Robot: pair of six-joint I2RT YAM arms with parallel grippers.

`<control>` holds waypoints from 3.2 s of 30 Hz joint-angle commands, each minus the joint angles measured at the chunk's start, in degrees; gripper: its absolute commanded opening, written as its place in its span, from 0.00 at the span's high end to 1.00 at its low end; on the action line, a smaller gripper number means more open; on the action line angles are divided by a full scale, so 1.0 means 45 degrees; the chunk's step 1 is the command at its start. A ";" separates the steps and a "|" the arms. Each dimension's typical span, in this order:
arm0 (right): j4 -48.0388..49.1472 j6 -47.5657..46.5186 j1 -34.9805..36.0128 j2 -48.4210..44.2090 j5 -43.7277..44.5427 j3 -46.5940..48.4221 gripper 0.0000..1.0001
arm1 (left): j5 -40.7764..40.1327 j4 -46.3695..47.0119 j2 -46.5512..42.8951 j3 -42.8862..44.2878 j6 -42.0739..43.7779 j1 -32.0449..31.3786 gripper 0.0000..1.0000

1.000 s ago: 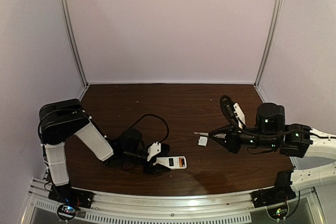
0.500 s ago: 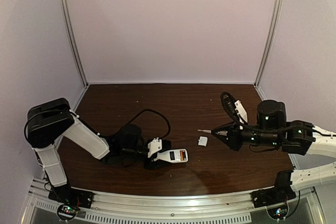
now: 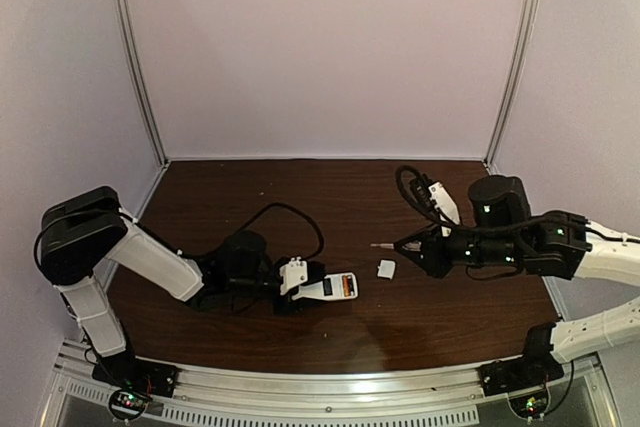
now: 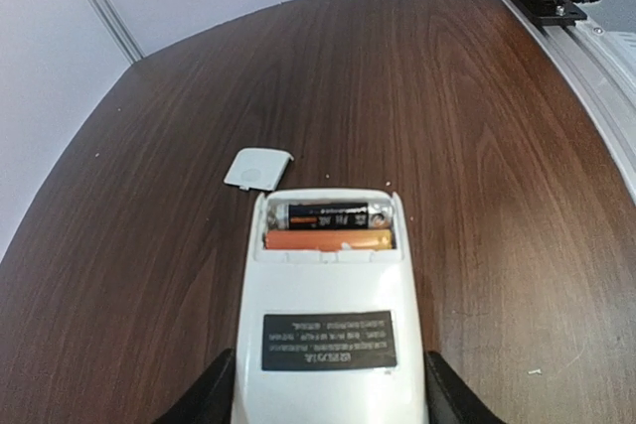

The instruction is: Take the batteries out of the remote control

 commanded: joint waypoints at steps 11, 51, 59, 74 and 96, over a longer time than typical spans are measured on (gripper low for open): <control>-0.2147 -0.1044 0.0919 0.2760 -0.0358 0.2114 1.00 | 0.0491 0.0052 -0.0395 -0.0369 0.0952 -0.0041 1.00; -0.1615 -0.1479 0.1101 0.5773 -0.0313 0.2220 1.00 | 0.1292 -0.0384 -0.0219 -0.0245 0.0993 -0.0047 1.00; -0.1397 -0.1584 0.1106 0.6084 -0.0409 0.2259 1.00 | 0.1309 -0.0400 -0.0214 -0.0264 0.0954 -0.0045 1.00; -0.1449 -0.1573 0.1124 0.6226 -0.0236 0.2148 1.00 | 0.1403 -0.0489 -0.0278 -0.0235 0.0948 -0.0032 1.00; -0.1829 -0.1566 0.1195 0.6573 -0.0105 0.2084 1.00 | 0.1634 -0.0497 -0.0391 -0.0264 0.0935 -0.0044 1.00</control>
